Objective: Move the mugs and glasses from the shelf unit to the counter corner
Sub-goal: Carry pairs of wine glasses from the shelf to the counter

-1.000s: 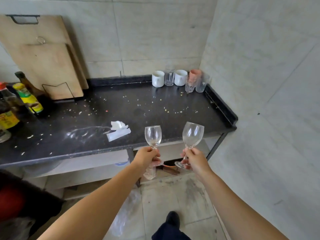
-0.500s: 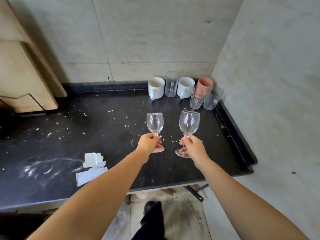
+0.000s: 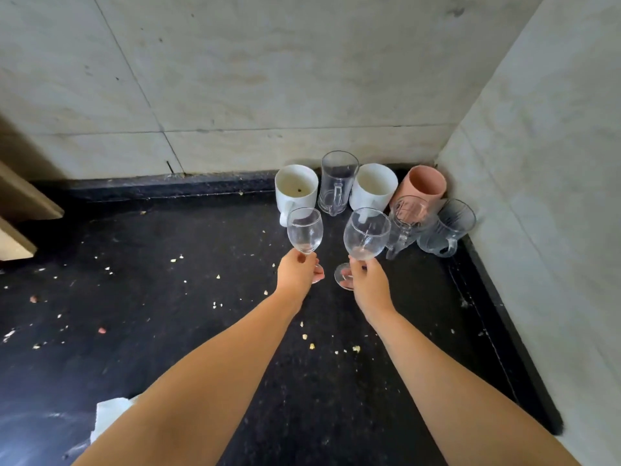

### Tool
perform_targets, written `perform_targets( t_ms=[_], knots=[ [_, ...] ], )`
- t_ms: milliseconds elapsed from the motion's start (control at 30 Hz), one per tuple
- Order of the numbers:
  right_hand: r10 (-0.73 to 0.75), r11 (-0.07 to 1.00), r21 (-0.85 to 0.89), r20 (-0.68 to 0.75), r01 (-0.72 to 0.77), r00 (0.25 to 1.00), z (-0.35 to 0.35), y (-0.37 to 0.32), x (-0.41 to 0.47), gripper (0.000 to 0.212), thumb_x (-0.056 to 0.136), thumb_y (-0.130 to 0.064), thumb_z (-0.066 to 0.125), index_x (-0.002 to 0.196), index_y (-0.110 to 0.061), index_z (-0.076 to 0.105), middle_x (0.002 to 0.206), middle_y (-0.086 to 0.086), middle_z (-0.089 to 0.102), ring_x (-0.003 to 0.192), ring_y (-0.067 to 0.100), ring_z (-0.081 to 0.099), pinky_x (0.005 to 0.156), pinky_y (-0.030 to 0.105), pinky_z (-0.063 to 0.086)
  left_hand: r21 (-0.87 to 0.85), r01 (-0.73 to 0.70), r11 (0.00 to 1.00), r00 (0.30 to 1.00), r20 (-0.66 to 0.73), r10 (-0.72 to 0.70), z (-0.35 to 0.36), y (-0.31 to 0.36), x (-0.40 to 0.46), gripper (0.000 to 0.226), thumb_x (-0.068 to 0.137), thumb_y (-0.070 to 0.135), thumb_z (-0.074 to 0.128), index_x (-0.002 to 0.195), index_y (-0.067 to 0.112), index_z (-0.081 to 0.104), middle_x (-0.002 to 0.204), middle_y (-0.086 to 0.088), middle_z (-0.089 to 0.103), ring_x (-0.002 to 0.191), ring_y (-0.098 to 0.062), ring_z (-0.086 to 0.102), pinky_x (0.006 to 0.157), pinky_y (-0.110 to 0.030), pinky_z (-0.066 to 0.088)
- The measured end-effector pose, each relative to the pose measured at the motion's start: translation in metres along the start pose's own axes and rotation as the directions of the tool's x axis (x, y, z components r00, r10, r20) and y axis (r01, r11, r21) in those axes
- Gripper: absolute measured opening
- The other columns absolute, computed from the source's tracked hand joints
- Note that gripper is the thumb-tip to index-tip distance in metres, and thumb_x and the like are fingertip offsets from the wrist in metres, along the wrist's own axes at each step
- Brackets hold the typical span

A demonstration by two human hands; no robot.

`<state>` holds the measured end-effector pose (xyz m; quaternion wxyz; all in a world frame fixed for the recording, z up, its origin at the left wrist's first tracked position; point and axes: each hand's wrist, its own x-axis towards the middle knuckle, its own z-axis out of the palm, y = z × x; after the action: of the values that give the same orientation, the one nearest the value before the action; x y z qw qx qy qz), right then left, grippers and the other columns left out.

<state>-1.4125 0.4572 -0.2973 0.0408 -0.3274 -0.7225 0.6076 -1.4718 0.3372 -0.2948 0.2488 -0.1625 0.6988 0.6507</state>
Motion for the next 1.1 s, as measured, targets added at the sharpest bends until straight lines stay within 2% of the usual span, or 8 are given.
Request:
perform_targets(
  t_ms=[100, 267, 400, 567, 733, 900, 967, 1100],
  knots=[
    [-0.011, 0.996, 0.09, 0.011, 0.01, 1.0, 0.008, 0.0, 0.021, 0.011, 0.1, -0.016, 0.044, 0.103, -0.011, 0.054, 0.1, 0.013, 0.063, 0.081, 0.015, 0.066, 0.055, 0.007, 0.05, 0.009, -0.054, 0.999, 0.997, -0.053, 0.054, 0.009, 0.002, 0.015, 0.015, 0.09, 0.012, 0.047, 0.078, 0.014, 0.056, 0.075, -0.005, 0.062, 0.069, -0.015, 0.063, 0.05, -0.009, 0.047],
    [-0.043, 0.992, 0.121, 0.037, 0.038, 0.998, 0.016, 0.008, 0.042, 0.023, 0.1, -0.012, 0.044, 0.118, -0.001, 0.051, 0.102, 0.008, 0.063, 0.099, 0.025, 0.068, 0.07, 0.016, 0.055, -0.006, -0.072, 0.997, 0.993, -0.094, 0.071, 0.019, -0.004, 0.033, 0.016, 0.092, 0.012, 0.048, 0.089, 0.003, 0.061, 0.081, -0.006, 0.064, 0.074, -0.016, 0.066, 0.06, -0.013, 0.053],
    [-0.071, 0.993, 0.103, 0.097, 0.061, 0.993, 0.016, 0.014, 0.048, 0.027, 0.099, -0.01, 0.044, 0.124, -0.001, 0.051, 0.105, 0.008, 0.063, 0.1, 0.019, 0.066, 0.075, 0.014, 0.054, -0.017, -0.068, 0.998, 0.991, -0.115, 0.066, 0.022, -0.011, 0.04, 0.019, 0.093, 0.016, 0.049, 0.093, 0.003, 0.063, 0.082, -0.005, 0.064, 0.073, -0.013, 0.065, 0.08, -0.028, 0.058],
    [-0.053, 0.993, 0.112, 0.13, 0.038, 0.99, 0.017, 0.014, 0.057, 0.025, 0.1, -0.01, 0.043, 0.123, -0.004, 0.05, 0.107, 0.007, 0.063, 0.096, 0.013, 0.064, 0.07, 0.003, 0.05, -0.033, -0.031, 0.999, 0.991, -0.131, 0.027, 0.022, -0.013, 0.05, 0.022, 0.093, 0.016, 0.052, 0.109, 0.004, 0.062, 0.084, 0.0, 0.065, 0.077, -0.008, 0.066, 0.087, -0.034, 0.057],
    [-0.019, 0.995, 0.101, 0.142, 0.004, 0.99, 0.019, 0.012, 0.062, 0.026, 0.099, -0.009, 0.041, 0.124, -0.003, 0.049, 0.117, 0.013, 0.063, 0.104, 0.017, 0.064, 0.086, 0.018, 0.051, 0.03, 0.004, 1.0, 0.989, -0.148, 0.0, 0.024, -0.014, 0.051, 0.024, 0.093, 0.02, 0.053, 0.115, 0.012, 0.06, 0.09, 0.003, 0.067, 0.079, -0.004, 0.065, 0.082, -0.04, 0.059],
    [0.017, 1.0, 0.018, 0.139, -0.02, 0.99, 0.013, 0.006, 0.058, 0.03, 0.097, -0.007, 0.047, 0.127, -0.006, 0.046, 0.127, 0.013, 0.053, 0.103, 0.016, 0.063, 0.067, 0.01, 0.053, 0.063, -0.071, 0.995, 0.988, -0.132, 0.079, 0.016, -0.013, 0.037, 0.028, 0.091, 0.017, 0.057, 0.118, 0.021, 0.054, 0.098, 0.008, 0.062, 0.085, -0.007, 0.064, 0.071, -0.03, 0.06],
    [0.046, 0.999, -0.029, 0.113, -0.043, 0.993, 0.01, 0.006, 0.053, 0.034, 0.096, -0.006, 0.049, 0.13, -0.007, 0.045, 0.13, 0.011, 0.047, 0.104, 0.018, 0.061, 0.068, 0.018, 0.055, 0.109, -0.105, 0.988, 0.981, -0.153, 0.121, 0.01, -0.012, 0.03, 0.031, 0.092, 0.012, 0.056, 0.121, 0.022, 0.053, 0.107, 0.009, 0.057, 0.091, -0.011, 0.064, 0.065, -0.022, 0.056],
    [0.158, 0.966, -0.229, 0.154, -0.12, 0.975, 0.001, 0.0, 0.035, 0.04, 0.096, -0.005, 0.044, 0.136, -0.008, 0.045, 0.128, 0.011, 0.046, 0.1, 0.024, 0.061, 0.068, 0.031, 0.058, 0.301, -0.073, 0.951, 0.969, -0.203, 0.139, -0.011, -0.01, 0.004, 0.034, 0.093, 0.012, 0.048, 0.126, 0.018, 0.052, 0.11, 0.0, 0.059, 0.092, -0.02, 0.061, 0.072, -0.032, 0.056]
  ],
)
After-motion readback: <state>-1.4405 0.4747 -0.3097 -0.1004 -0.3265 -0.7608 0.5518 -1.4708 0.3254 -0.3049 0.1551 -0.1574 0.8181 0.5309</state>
